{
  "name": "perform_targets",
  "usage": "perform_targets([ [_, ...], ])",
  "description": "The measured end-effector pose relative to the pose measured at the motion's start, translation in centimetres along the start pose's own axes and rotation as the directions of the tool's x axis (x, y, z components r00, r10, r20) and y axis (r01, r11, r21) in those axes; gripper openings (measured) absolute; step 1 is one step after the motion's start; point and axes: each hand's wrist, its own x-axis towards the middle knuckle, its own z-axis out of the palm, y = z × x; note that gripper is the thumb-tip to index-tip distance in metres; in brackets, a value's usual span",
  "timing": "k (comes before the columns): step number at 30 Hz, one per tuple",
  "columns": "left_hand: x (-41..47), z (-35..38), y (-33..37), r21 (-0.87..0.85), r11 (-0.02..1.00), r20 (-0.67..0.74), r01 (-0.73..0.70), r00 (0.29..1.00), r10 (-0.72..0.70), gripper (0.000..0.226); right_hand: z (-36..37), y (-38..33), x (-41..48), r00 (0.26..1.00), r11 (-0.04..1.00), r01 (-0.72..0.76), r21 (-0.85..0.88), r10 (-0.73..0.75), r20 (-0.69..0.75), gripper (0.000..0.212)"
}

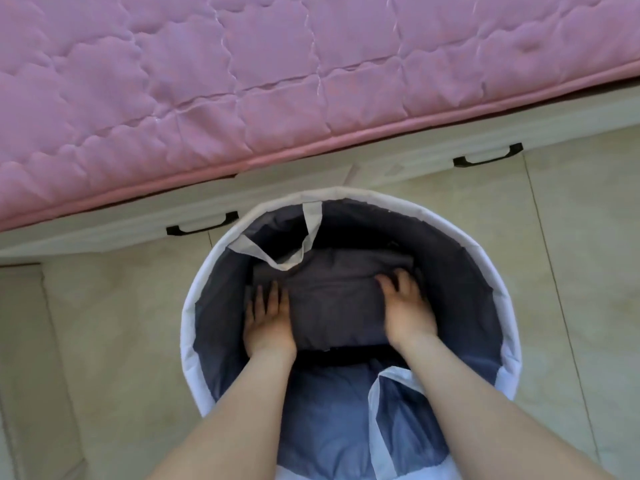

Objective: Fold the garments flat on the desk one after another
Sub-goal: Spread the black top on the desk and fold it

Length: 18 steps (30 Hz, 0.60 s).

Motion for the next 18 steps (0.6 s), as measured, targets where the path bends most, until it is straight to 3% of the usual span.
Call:
perform_targets([
  [1,0.6,0.0,-0.4,0.028,0.999,0.083,0.019,0.996,-0.021,0.085,0.1,0.6,0.8,0.995,0.998,-0.056,0.020,0.054,0.081,0.056],
  [5,1.8,-0.9,-0.4,0.020,1.000,0.189,0.006,0.982,-0.009,0.088,-0.1,0.7,2.6,0.980,0.983,-0.108,0.151,0.080,0.185,0.054],
  [8,0.4,-2.9,-0.9,-0.129,0.991,0.100,0.033,0.995,-0.020,0.064,-1.2,0.6,0.8,0.976,0.967,-0.119,0.224,0.073,0.204,0.063],
  [10,-1.8,-5.0,-1.9,-0.260,0.965,0.016,-0.005,1.000,0.009,0.046,-3.5,0.4,-1.6,0.996,0.931,-0.065,0.360,0.037,0.085,0.056],
  [14,-8.8,-12.5,-3.2,-0.407,0.892,-0.027,-0.198,0.978,0.204,0.030,-12.6,-0.7,-8.4,0.988,0.744,0.133,0.655,-0.046,-0.148,0.029],
  [18,-18.0,-24.2,-2.9,-0.410,0.835,-0.259,-0.368,0.924,0.280,0.023,-24.7,0.1,-16.8,0.923,0.694,0.286,0.661,-0.012,-0.386,0.021],
])
